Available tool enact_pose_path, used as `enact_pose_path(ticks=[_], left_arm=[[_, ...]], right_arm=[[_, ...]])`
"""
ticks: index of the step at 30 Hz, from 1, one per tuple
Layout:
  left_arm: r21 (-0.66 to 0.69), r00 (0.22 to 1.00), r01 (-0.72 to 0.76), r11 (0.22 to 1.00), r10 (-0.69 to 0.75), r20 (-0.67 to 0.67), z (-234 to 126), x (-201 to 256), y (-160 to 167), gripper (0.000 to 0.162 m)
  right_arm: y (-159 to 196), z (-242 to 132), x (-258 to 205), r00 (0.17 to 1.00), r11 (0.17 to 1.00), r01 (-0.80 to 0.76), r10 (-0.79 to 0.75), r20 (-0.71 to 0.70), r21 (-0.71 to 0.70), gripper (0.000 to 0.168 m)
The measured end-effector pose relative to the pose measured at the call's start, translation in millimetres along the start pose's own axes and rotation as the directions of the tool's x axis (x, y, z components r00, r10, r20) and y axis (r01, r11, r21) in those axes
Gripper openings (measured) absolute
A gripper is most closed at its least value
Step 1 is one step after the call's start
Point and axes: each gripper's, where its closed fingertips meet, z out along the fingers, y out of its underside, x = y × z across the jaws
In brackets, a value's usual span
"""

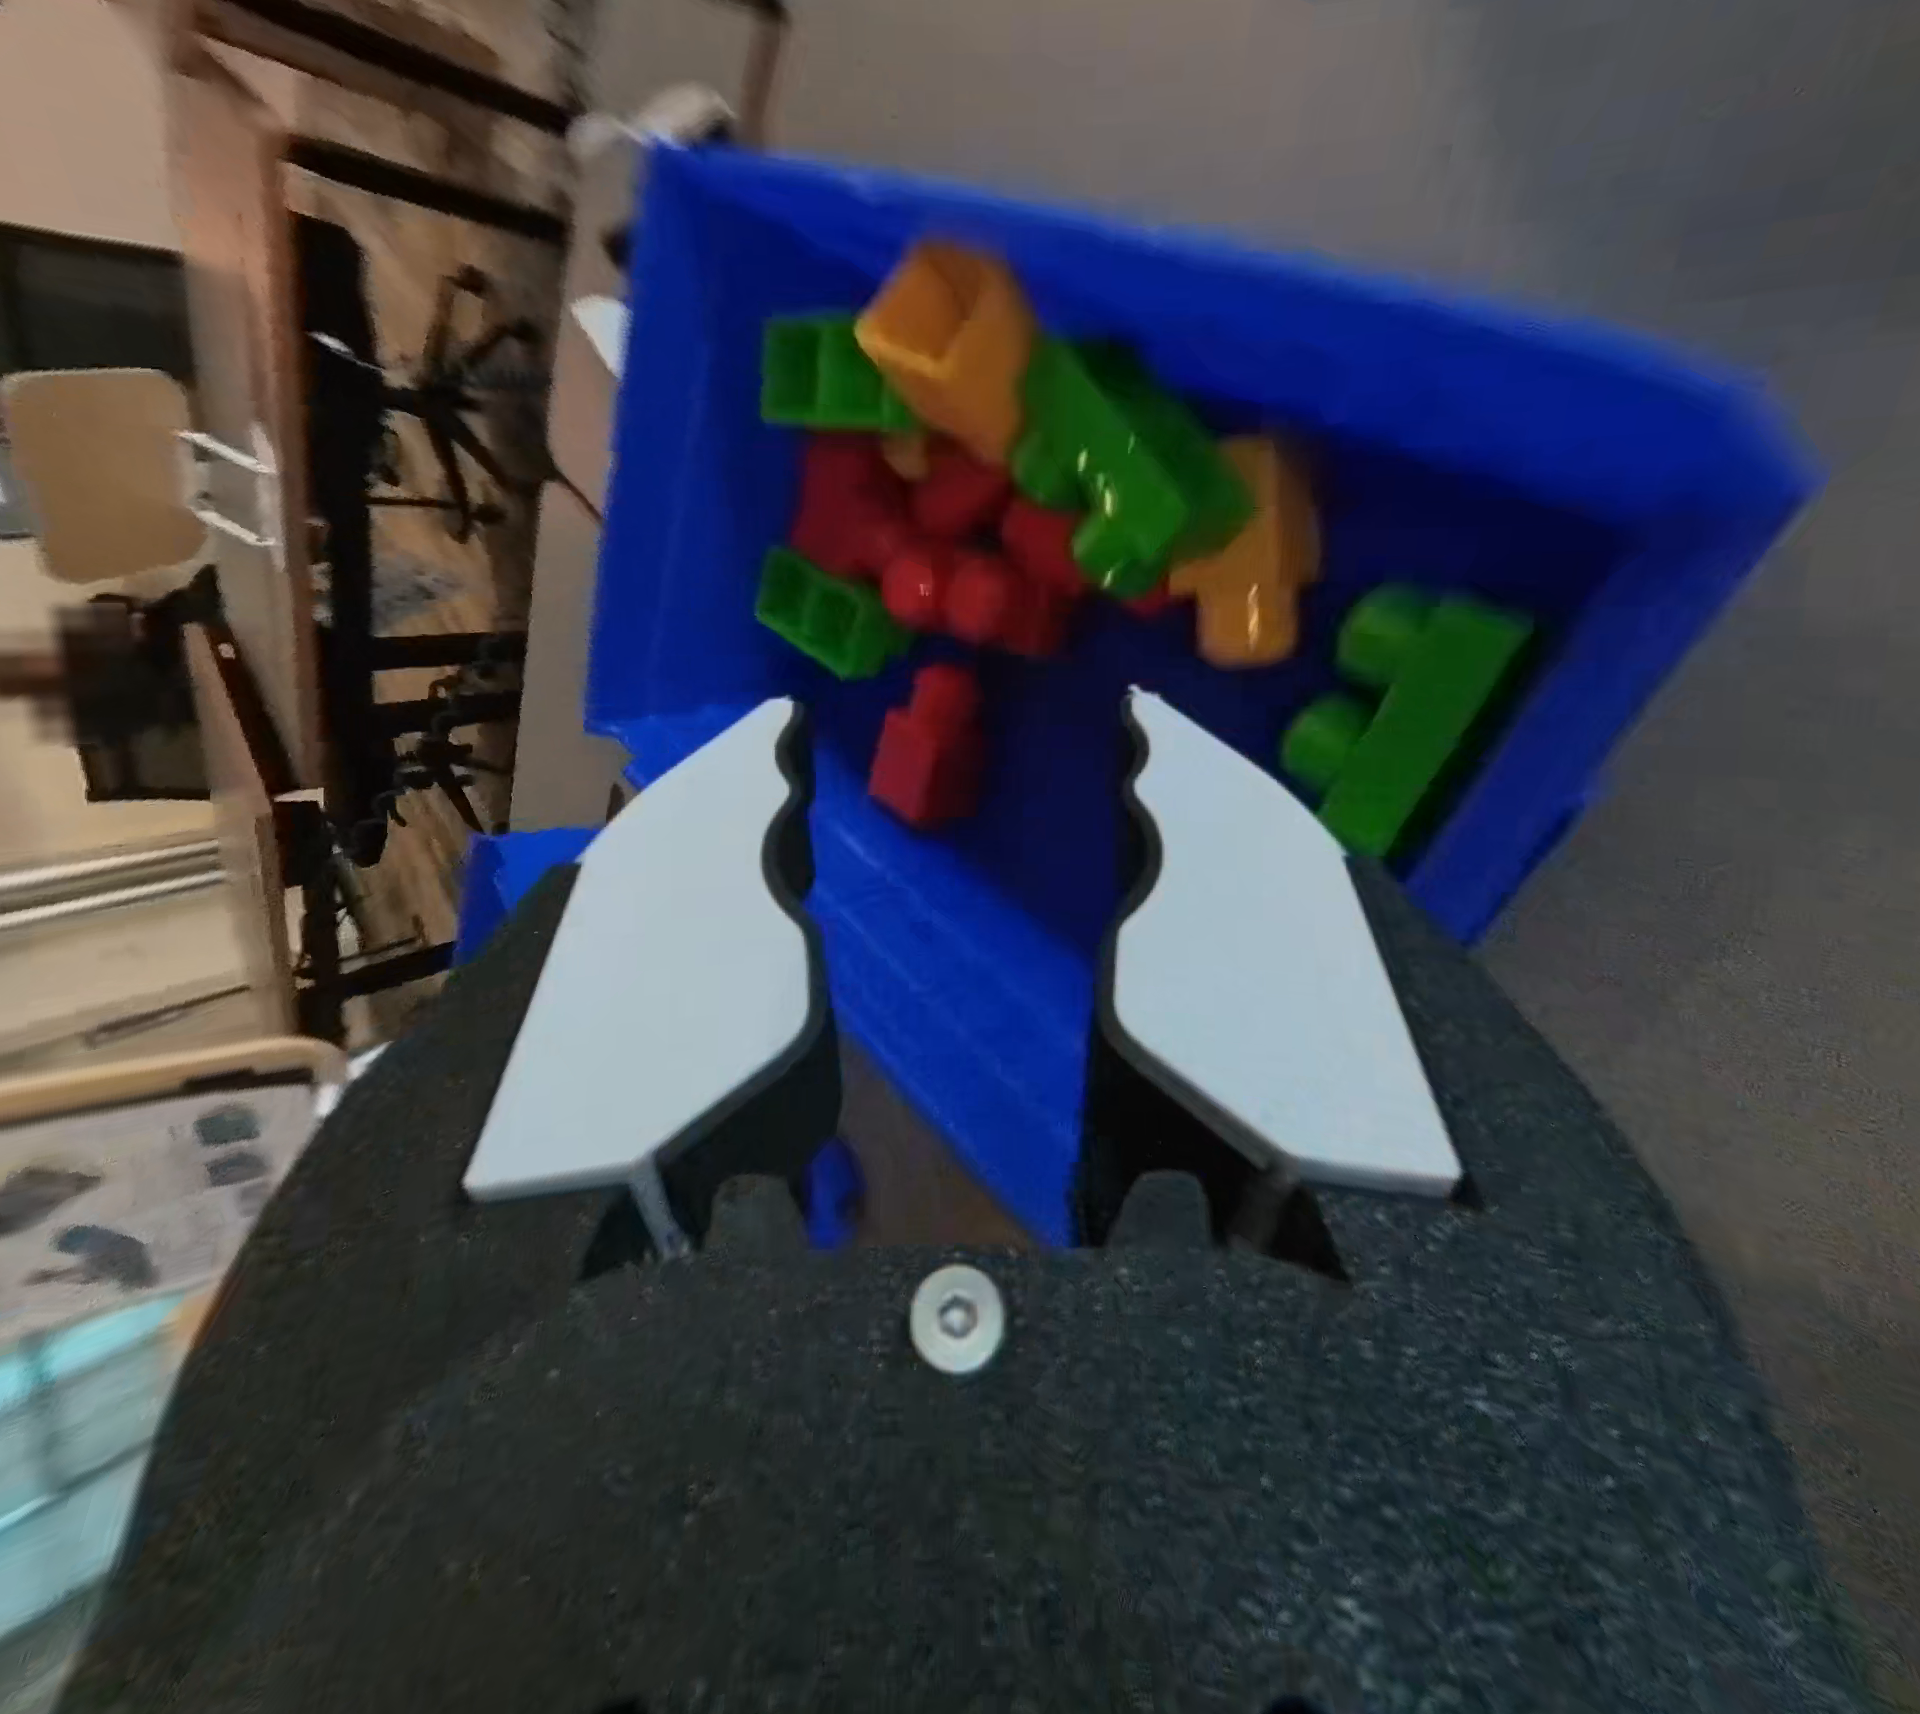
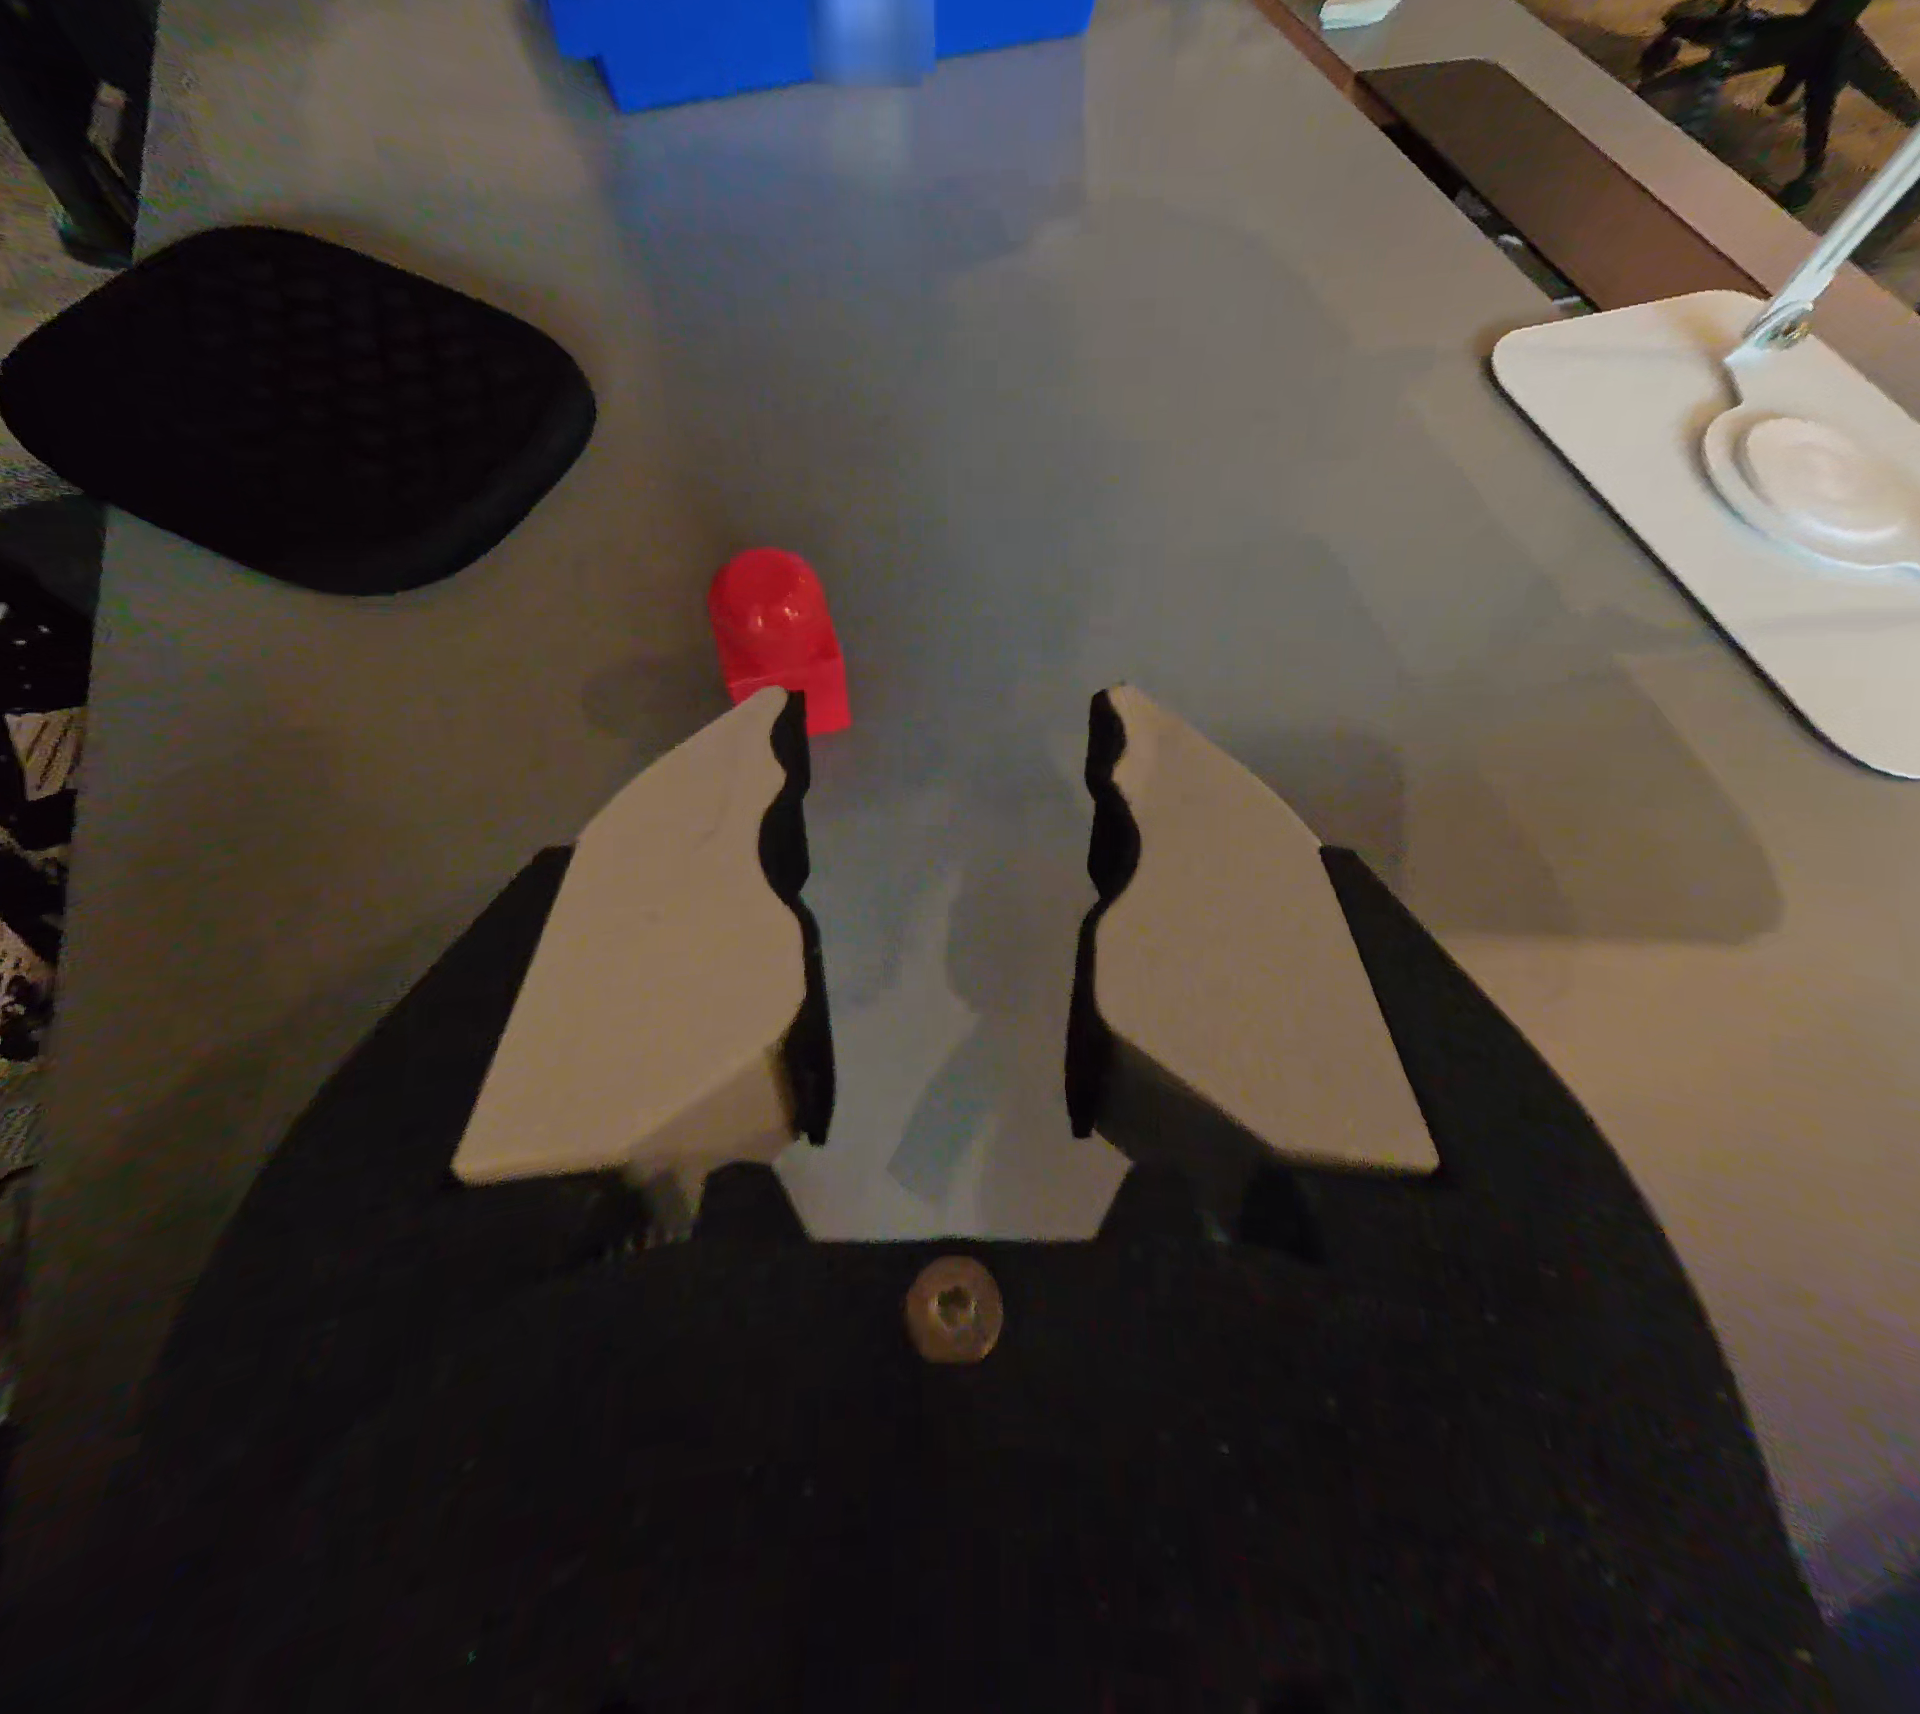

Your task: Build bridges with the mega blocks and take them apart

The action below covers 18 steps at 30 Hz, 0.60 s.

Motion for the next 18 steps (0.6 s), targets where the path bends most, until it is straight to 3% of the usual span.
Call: enact_pose_path(ticks=[6, 12, 18], left_arm=[[-0.287, 0.943, -0.275, 0.917, 0.198, -0.269, 66, -21, 56, 0.051], [-0.398, 0.872, -0.371, 0.839, 0.168, -0.459, 111, -19, 93, 0.056], [-0.459, 0.833, -0.486, 0.744, 0.235, -0.501, 134, -24, 114, 0.059]], right_arm=[[9, 2, -4, 1.0, 1.0, 0.008, -0.008, 0.021, -0.02, 0.051], [11, 2, -3, 0.999, 1.0, -0.022, 0.022, 0.037, -0.003, 0.05], [20, 5, 2, 0.999, 0.999, -0.038, 0.039, 0.028, -0.038, 0.05]])
